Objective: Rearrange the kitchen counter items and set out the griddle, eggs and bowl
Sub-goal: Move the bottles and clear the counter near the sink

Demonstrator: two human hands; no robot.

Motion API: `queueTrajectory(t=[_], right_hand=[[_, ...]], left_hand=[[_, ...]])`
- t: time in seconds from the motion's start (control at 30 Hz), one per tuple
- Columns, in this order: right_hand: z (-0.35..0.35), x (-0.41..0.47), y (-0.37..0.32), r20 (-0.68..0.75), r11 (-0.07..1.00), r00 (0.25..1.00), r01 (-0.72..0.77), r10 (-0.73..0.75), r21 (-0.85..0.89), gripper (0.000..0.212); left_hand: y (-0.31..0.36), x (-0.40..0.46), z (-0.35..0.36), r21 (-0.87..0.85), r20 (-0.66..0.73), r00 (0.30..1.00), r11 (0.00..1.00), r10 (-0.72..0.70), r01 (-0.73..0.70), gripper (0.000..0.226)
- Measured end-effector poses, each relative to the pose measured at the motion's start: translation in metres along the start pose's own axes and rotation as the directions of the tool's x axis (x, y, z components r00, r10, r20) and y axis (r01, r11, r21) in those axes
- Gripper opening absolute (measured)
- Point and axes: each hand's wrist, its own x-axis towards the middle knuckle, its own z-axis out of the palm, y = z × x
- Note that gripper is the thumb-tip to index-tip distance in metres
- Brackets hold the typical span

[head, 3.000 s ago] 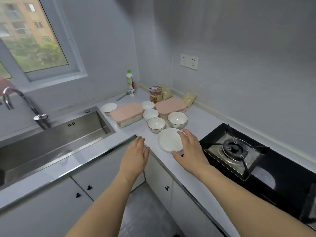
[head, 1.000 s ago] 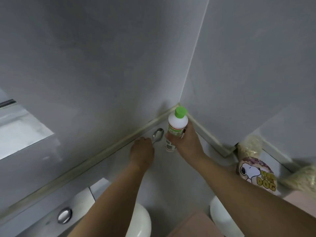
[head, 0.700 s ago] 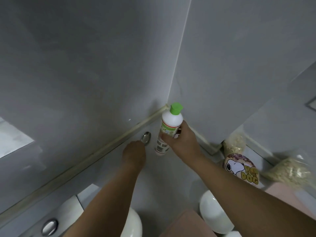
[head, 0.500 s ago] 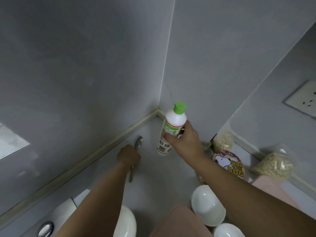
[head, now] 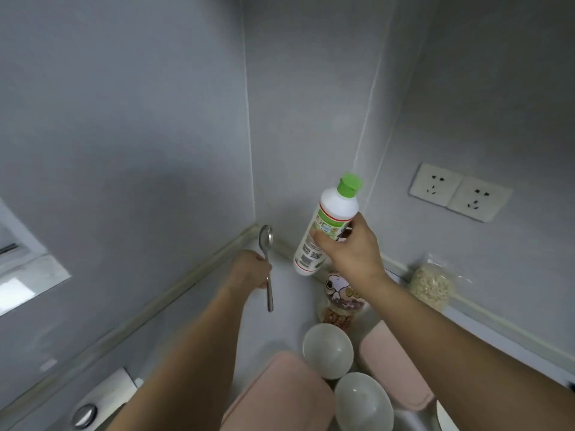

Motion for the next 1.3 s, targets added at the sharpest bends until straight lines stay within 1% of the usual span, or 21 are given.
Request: queueTrajectory(t=[0.03,0.13,0.23,0.27,0.4,0.5,0.63,0.77,0.87,1.0,1.1,1.23,1.3], right_hand=[[-0.006,0.0,-0.002,-0.015,1.0,1.0,0.006,-0.006,-0.006,0.041],[-0.064,-0.023,-0.008,-0.111,1.0,0.994,0.019,-0.02,-0.01,0.041],[-0.134,-0.063,-0.008,-0.22,1.0,0.975,0.02,-0.016,0.018,0.044],[-0.158,-0.078,-0.006,-0.248,0.999,0.969,0.025,-0.019,0.024,0.044],[-0.254,-0.149,0.012,-0.38,0.999,0.925,0.004,0.011,0.039,0.043],[-0.324,-0.211,0.028,-0.481,0.999,0.876,-0.024,0.032,0.021,0.04],[-0.418,-0.307,0.054,-0.612,0.997,0.789,-0.081,0.058,-0.009,0.039],[-0.495,-0.395,0.077,-0.725,0.982,0.68,-0.186,0.108,-0.028,0.04],[-0.54,-0.453,0.091,-0.791,0.968,0.595,-0.25,0.139,-0.017,0.04],[-0.6,-0.523,0.108,-0.867,0.947,0.462,-0.319,0.187,0.034,0.041],[-0.642,-0.569,0.124,-0.906,0.935,0.372,-0.349,0.202,0.065,0.044],[-0.684,-0.614,0.152,-0.928,0.916,0.287,-0.383,0.239,0.118,0.044],[-0.707,-0.631,0.167,-0.935,0.908,0.25,-0.394,0.251,0.139,0.042]], left_hand=[[0.007,-0.003,0.001,-0.024,-0.003,1.0,1.0,0.02,-0.02,0.019],[0.04,-0.046,0.029,-0.032,0.014,0.991,0.991,0.132,-0.132,0.019],[0.067,-0.107,0.069,-0.005,0.058,0.973,0.975,0.222,-0.222,0.013],[0.073,-0.127,0.086,-0.002,0.077,0.967,0.97,0.243,-0.243,0.014],[0.094,-0.211,0.161,-0.047,0.222,0.922,0.948,0.317,-0.315,0.022],[0.109,-0.28,0.221,-0.047,0.335,0.87,0.928,0.362,-0.369,0.017],[0.122,-0.381,0.31,-0.062,0.49,0.776,0.904,0.398,-0.424,0.015],[0.121,-0.484,0.39,-0.054,0.643,0.64,0.858,0.421,-0.51,0.003],[0.121,-0.55,0.439,-0.066,0.726,0.546,0.832,0.419,-0.551,0.004],[0.122,-0.627,0.498,-0.066,0.815,0.426,0.793,0.393,-0.605,0.003],[0.121,-0.676,0.541,-0.076,0.863,0.349,0.776,0.366,-0.626,0.005],[0.112,-0.723,0.595,-0.081,0.915,0.256,0.762,0.313,-0.643,0.004],[0.108,-0.742,0.625,-0.071,0.932,0.228,0.756,0.284,-0.651,0.005]])
